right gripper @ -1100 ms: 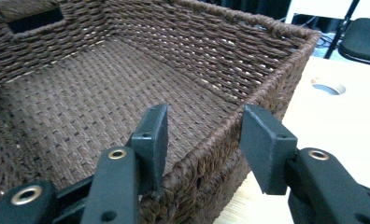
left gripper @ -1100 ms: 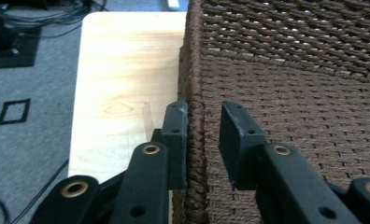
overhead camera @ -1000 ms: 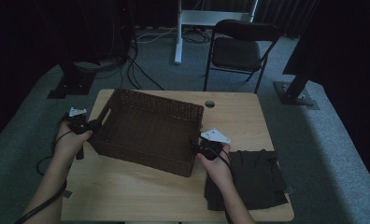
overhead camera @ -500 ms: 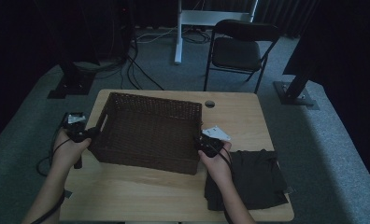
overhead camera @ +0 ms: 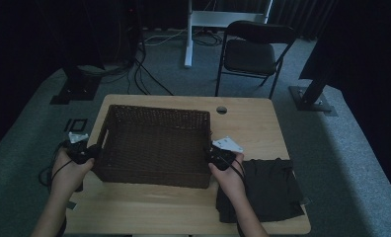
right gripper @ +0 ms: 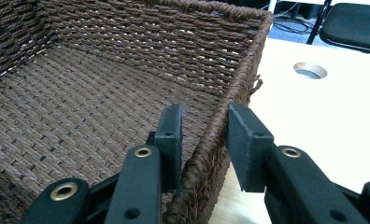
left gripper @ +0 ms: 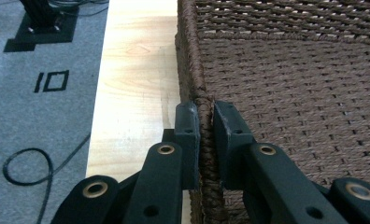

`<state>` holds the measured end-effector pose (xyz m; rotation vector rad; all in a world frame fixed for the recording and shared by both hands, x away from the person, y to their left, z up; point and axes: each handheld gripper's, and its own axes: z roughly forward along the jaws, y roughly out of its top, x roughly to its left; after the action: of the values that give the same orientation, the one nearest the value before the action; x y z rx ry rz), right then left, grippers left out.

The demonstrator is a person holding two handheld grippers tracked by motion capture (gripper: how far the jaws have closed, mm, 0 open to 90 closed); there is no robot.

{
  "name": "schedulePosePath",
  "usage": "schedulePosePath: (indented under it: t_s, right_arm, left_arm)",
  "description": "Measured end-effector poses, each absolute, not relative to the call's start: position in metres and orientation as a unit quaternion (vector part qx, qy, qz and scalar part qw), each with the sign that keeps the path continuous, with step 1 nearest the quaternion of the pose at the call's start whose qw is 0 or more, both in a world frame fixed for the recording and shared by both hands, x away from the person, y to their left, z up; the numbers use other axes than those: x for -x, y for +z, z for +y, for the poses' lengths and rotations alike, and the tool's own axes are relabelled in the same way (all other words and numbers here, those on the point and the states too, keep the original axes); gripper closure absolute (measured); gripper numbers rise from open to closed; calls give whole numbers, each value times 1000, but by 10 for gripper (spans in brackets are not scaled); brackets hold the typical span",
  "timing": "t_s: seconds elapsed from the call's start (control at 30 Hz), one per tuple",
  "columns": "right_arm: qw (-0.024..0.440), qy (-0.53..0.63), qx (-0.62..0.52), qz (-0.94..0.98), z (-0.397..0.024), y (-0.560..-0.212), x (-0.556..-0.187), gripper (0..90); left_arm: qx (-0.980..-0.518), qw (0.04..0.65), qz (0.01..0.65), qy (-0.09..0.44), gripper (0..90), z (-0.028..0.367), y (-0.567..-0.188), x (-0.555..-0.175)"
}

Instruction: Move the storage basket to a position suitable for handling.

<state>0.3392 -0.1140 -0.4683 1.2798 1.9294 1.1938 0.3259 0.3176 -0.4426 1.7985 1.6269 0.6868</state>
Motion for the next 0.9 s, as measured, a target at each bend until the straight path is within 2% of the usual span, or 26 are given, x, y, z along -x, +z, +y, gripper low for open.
schedulePosePath:
  t_s: [0.33,0.9]
  right_arm:
    - [256,450,-469,715,-120,-469,-331,673]
    - [252,448,-476,713,-126,-469,-332,676]
  left_arm:
    - [-681,315,613,249,797,316,-442,-306]
    - [-679,328,612,238,791,315,-444,-308]
